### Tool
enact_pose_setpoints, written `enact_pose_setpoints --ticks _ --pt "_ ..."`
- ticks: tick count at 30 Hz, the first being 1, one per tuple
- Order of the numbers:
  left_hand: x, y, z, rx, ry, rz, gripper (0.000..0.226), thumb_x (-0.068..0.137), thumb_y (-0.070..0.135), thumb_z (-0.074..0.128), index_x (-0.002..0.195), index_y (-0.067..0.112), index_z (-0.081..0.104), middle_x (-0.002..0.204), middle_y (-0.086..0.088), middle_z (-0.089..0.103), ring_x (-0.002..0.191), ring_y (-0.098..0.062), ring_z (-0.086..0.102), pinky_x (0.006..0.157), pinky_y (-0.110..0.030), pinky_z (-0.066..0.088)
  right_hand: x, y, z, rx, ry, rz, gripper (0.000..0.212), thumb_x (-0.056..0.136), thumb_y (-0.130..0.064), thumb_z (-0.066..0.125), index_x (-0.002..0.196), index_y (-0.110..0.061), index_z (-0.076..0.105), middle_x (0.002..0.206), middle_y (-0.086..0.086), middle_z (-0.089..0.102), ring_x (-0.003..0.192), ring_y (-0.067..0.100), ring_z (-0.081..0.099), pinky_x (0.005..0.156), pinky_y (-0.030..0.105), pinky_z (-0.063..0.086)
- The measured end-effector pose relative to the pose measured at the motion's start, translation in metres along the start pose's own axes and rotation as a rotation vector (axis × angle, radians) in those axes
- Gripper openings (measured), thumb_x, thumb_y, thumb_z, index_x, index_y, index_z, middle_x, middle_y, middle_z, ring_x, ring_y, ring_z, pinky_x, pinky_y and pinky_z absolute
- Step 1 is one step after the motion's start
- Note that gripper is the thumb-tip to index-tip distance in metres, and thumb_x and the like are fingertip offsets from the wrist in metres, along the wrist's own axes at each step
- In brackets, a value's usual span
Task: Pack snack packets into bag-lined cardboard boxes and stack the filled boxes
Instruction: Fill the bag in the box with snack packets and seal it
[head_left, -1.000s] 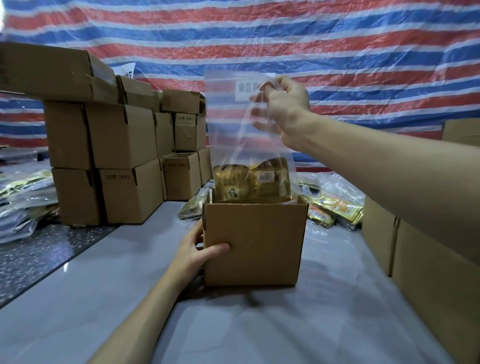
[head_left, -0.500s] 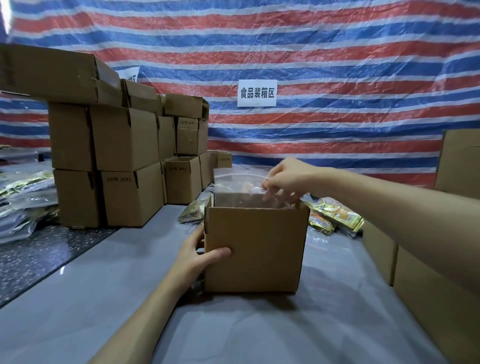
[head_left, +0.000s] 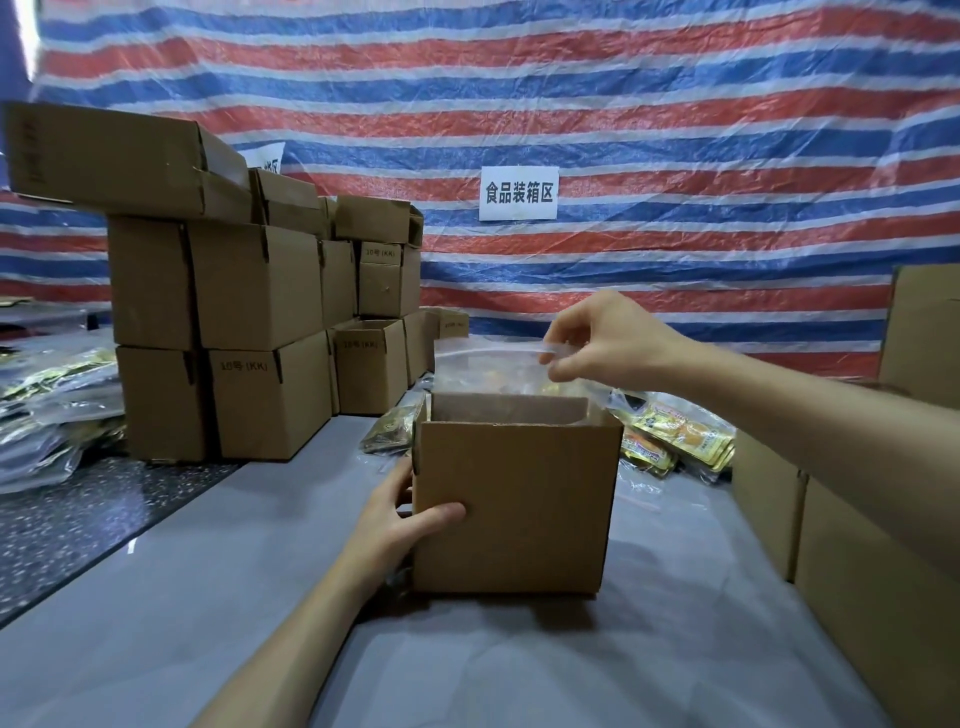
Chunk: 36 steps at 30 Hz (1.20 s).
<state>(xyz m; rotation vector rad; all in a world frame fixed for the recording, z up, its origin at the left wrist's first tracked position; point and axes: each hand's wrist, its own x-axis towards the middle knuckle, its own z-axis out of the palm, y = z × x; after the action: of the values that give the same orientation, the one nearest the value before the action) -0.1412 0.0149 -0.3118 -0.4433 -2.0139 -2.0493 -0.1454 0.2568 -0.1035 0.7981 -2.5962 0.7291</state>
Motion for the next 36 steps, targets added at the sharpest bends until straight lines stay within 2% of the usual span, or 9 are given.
enact_pose_setpoints --ticks 6,10,16,19,22,26,29,31,36 --pt "0.0 0.001 0.0 0.009 -0.003 0.0 0.081 0.054 0.048 0.085 0.127 0.024 0.062 0.116 -0.002 0.074 0.108 -0.023 0.071 0.083 -0.032 0.059 -0.011 -0.012 0.011 -0.073 -0.247 -0.035 0.035 0.094 -0.005 0.061 0.108 -0.03 0.079 0.083 -0.019 0.065 0.065 -0.004 0.057 0.053 0.015 0.044" --pt "-0.002 0.002 0.001 0.002 0.005 -0.001 0.081 0.052 0.047 0.085 0.126 0.023 0.063 0.113 -0.001 0.075 0.107 -0.023 0.07 0.08 -0.029 0.059 -0.015 -0.013 0.02 -0.133 -0.365 -0.058 0.058 0.1 -0.004 0.05 0.143 -0.043 0.051 0.123 -0.018 0.046 0.109 0.005 0.047 0.078 0.017 0.041" --pt "-0.002 0.004 0.001 0.013 0.003 0.007 0.081 0.052 0.049 0.083 0.127 0.025 0.062 0.114 0.0 0.075 0.107 -0.02 0.07 0.079 -0.027 0.058 -0.014 -0.009 0.023 -0.025 -0.119 -0.217 0.024 0.092 -0.008 0.069 0.106 -0.025 0.078 0.103 -0.002 0.062 0.09 0.015 0.057 0.068 0.02 0.046" --pt "-0.002 0.004 0.001 0.017 0.008 0.001 0.081 0.053 0.05 0.083 0.128 0.027 0.062 0.114 0.002 0.075 0.108 -0.021 0.069 0.08 -0.029 0.058 -0.013 -0.012 0.027 -0.061 -0.182 -0.151 0.024 0.092 -0.003 0.065 0.096 -0.019 0.081 0.093 -0.002 0.07 0.088 0.019 0.062 0.073 0.035 0.055" --pt "-0.002 0.003 0.001 0.011 0.013 -0.001 0.083 0.053 0.05 0.085 0.129 0.026 0.062 0.115 0.001 0.075 0.109 -0.022 0.069 0.082 -0.03 0.059 -0.012 -0.016 0.034 -0.146 -0.282 -0.032 0.037 0.094 0.0 0.05 0.107 -0.018 0.08 0.097 -0.011 0.068 0.09 0.007 0.061 0.074 0.021 0.05" --pt "-0.002 0.004 0.001 0.023 0.01 0.005 0.084 0.052 0.05 0.084 0.129 0.026 0.061 0.116 0.0 0.074 0.11 -0.022 0.069 0.085 -0.033 0.059 -0.015 -0.019 0.034 0.006 -0.512 0.176 0.043 0.109 -0.029 0.033 0.111 -0.016 0.073 0.102 -0.003 0.072 0.096 0.013 0.067 0.087 0.026 0.051" --pt "-0.002 0.005 0.002 0.013 0.01 0.003 0.082 0.053 0.048 0.084 0.128 0.025 0.062 0.115 -0.001 0.074 0.11 -0.023 0.069 0.079 -0.028 0.058 -0.018 -0.022 0.037 0.012 -0.571 0.208 0.063 0.103 -0.061 0.017 0.149 -0.028 0.044 0.147 -0.004 0.052 0.137 0.018 0.046 0.112 0.033 0.028" --pt "-0.002 0.006 0.002 0.015 0.004 0.0 0.082 0.054 0.048 0.084 0.129 0.025 0.061 0.117 -0.002 0.074 0.11 -0.023 0.068 0.08 -0.028 0.058 -0.016 -0.025 0.04 -0.041 -0.555 0.19 0.07 0.101 -0.065 0.013 0.158 -0.029 0.028 0.162 -0.001 0.034 0.149 0.021 0.029 0.109 0.03 0.02" --pt "-0.003 0.006 0.002 0.03 -0.002 -0.006 0.086 0.053 0.049 0.083 0.132 0.023 0.06 0.118 -0.001 0.073 0.113 -0.023 0.067 0.079 -0.027 0.057 -0.011 -0.026 0.039 -0.106 -0.526 0.233 0.074 0.102 -0.067 0.02 0.157 -0.02 0.032 0.164 0.008 0.029 0.151 0.03 0.025 0.122 0.044 0.018"
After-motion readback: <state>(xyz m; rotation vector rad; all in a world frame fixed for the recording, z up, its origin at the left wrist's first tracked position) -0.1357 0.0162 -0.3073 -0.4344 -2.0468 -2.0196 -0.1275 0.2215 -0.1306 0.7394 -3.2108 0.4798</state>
